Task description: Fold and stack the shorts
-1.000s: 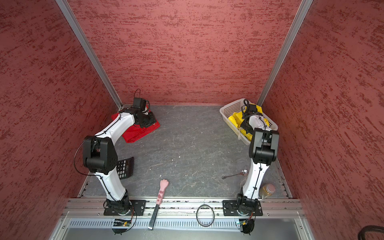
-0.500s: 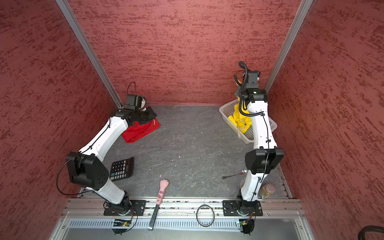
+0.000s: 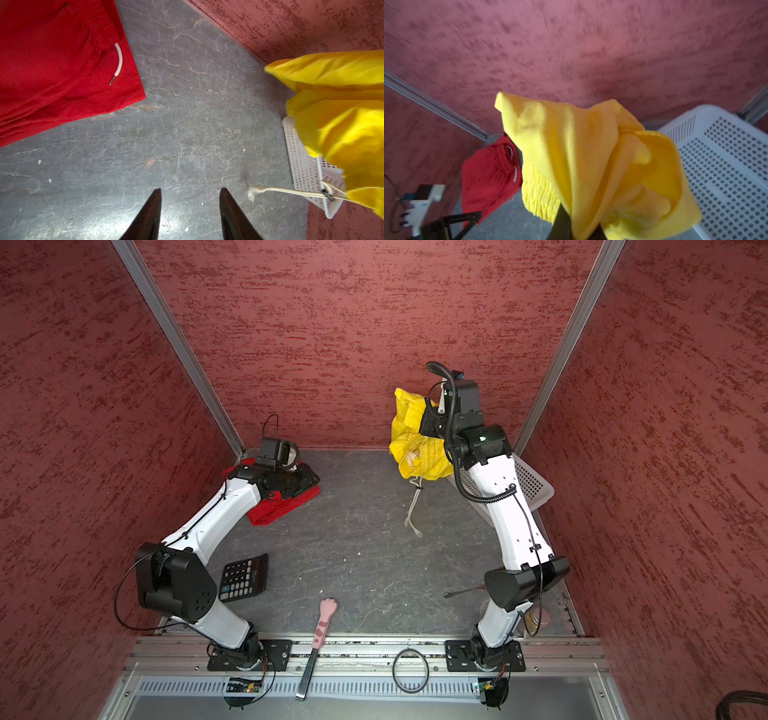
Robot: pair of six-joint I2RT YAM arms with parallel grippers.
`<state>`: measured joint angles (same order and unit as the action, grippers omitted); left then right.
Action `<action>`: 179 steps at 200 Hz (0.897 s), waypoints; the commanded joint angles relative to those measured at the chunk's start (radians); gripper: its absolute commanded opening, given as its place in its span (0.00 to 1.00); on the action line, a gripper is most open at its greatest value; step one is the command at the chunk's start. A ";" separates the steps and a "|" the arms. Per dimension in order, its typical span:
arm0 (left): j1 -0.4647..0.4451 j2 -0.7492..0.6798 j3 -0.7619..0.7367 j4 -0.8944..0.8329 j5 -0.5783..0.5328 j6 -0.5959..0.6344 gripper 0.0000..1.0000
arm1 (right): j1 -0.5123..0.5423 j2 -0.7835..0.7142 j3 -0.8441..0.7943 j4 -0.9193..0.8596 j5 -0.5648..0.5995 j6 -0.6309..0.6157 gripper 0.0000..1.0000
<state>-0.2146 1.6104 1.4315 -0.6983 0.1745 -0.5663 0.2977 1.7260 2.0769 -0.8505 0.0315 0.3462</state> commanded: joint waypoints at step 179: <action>-0.417 0.627 0.494 -0.002 0.062 0.037 0.93 | -0.294 -0.253 -0.862 0.343 -0.287 0.106 0.75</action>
<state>-0.6205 2.1906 1.8771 -0.7132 0.2325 -0.5117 0.0151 1.4727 1.2442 -0.5274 -0.2264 0.4732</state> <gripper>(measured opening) 0.925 0.752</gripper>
